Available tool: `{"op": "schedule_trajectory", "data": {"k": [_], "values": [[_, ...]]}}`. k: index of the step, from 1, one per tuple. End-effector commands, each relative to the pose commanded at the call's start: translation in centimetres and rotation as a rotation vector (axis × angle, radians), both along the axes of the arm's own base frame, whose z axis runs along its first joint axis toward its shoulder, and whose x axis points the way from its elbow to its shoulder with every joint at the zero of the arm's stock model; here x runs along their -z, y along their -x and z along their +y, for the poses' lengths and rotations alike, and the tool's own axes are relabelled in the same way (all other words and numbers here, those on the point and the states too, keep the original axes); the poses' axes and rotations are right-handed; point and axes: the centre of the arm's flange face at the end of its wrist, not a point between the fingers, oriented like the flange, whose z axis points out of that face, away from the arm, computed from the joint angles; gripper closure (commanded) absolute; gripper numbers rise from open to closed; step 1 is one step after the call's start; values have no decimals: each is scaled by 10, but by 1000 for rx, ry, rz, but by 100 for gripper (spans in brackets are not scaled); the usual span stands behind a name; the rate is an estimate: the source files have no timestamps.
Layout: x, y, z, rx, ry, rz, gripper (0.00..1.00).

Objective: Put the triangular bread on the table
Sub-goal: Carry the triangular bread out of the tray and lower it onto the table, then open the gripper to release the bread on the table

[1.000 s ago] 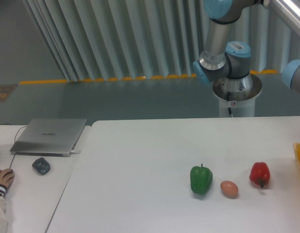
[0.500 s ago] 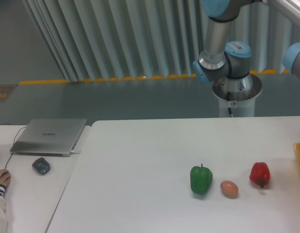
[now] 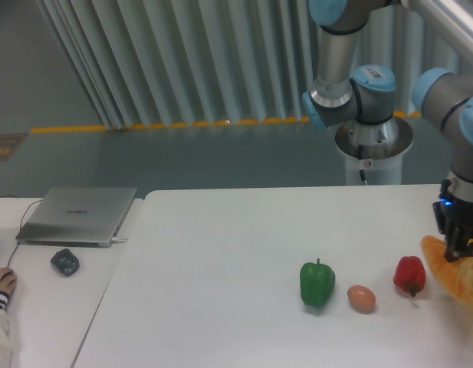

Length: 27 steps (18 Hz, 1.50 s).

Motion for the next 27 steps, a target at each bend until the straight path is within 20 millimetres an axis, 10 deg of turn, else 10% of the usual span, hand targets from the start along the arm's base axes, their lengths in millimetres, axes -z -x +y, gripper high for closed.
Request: {"op": "schedule_trajectory", "data": {"k": [10,27], "values": [[25,-41,59,-330,-133,73,96],[72,-49,88,-650,-117,148,90]]}}
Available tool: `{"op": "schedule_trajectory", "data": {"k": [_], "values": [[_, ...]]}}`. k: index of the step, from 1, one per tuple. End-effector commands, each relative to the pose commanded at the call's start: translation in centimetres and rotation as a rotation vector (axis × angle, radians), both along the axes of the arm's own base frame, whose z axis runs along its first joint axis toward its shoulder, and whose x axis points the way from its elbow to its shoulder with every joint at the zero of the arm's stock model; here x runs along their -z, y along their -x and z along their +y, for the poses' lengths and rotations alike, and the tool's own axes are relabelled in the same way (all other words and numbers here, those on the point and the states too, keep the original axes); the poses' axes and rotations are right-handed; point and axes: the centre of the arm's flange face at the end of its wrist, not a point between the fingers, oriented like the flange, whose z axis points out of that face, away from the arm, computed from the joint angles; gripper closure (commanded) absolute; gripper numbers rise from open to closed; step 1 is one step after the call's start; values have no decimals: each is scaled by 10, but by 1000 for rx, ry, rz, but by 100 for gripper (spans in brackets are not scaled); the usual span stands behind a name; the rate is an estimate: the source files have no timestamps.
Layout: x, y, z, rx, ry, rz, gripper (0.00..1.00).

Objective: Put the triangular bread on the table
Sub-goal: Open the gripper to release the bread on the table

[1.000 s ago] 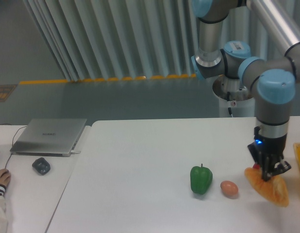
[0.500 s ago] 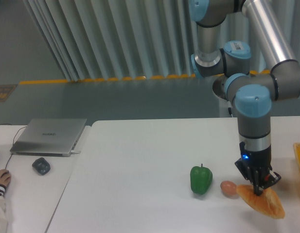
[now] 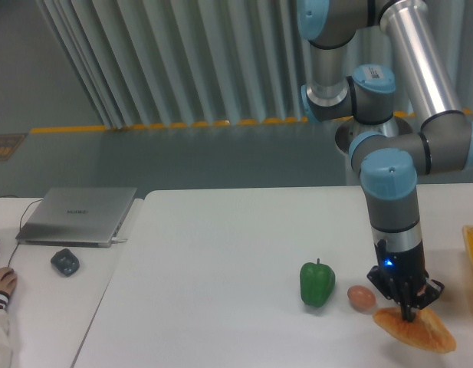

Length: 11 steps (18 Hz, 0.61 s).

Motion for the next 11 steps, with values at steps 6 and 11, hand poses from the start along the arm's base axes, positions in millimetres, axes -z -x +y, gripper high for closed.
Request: {"op": "schedule_trajectory", "data": {"k": [6,11], "values": [[5,0,-1,68,41,26,2],[10,-2,-9,185,111,56,0]]}}
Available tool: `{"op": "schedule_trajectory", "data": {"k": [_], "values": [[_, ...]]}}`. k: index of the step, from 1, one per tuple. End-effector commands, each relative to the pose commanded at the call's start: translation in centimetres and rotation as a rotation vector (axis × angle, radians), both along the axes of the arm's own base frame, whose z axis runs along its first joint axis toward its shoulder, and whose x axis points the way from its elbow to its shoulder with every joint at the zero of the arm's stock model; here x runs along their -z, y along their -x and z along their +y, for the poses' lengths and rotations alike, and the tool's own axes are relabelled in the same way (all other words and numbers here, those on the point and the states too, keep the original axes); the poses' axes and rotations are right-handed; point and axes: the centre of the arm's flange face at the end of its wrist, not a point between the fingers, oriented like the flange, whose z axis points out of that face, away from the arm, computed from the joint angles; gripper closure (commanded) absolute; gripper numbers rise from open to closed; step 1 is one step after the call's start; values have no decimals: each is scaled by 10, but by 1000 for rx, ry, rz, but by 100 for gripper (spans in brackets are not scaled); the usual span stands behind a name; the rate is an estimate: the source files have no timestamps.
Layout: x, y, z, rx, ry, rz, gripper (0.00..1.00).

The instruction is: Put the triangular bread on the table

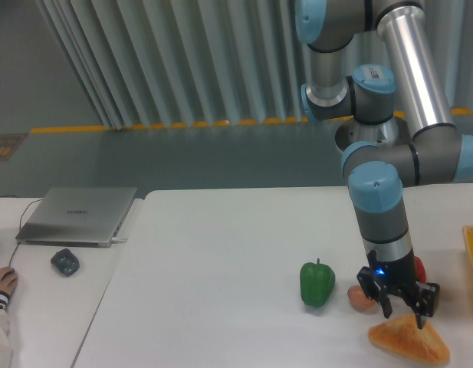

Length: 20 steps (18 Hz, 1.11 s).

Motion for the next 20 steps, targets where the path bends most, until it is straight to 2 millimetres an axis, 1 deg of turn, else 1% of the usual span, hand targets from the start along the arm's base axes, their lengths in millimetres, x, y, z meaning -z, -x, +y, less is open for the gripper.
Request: {"op": "schedule_trajectory", "data": {"k": [2,4,7,8,9,11,12,15,18,20], "values": [[-1,0,-1,46,13,3,0],[-6,-3,-4,132,35,12,0],[-9,-9,-6,212,58,10,0],[-14,-12,-7,305,81,13,0],[-14,-13,-11,370,115,4,0],[-23,-11,-19,484,150,-7,0],[-24,0,-29,531,152,-35,0],[-34,15,-47,580,85,-114,0],[-42,13,-55,693,112,-137,0],[-44,13,-61,765,144,-146,0]]}}
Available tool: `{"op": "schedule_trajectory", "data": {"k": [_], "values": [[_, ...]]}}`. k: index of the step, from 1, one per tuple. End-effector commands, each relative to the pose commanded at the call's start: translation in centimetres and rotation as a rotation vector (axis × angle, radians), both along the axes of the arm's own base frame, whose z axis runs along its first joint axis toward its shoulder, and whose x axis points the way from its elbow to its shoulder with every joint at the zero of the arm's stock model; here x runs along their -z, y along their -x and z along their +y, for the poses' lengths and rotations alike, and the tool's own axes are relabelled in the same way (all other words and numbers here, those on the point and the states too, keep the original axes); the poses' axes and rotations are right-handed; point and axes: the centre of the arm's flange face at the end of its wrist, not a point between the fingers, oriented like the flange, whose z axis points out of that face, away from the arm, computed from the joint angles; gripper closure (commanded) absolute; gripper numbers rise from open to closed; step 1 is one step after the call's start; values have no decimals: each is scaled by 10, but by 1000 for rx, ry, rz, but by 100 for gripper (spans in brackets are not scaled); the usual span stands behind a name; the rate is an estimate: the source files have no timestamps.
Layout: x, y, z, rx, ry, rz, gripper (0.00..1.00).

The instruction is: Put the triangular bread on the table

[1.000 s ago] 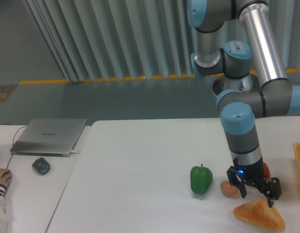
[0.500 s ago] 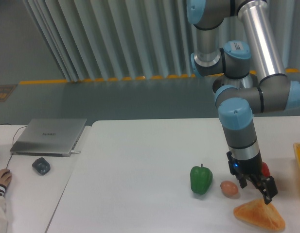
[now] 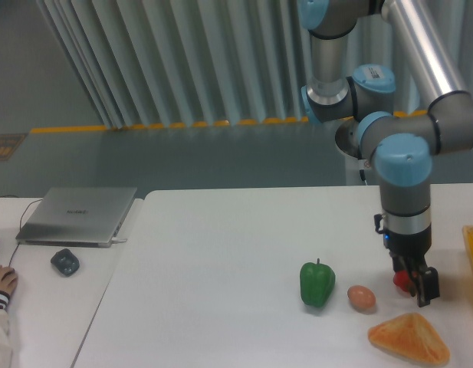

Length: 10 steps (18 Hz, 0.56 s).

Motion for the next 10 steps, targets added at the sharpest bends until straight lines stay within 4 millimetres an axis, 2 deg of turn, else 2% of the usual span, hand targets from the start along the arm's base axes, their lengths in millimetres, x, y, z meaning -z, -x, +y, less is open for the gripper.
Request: {"op": "schedule_trajectory", "data": {"k": [4,10], "values": [[-5,9,-15,66,39,-1,0],[-1,8,-17,88,44,-7,0]]}}
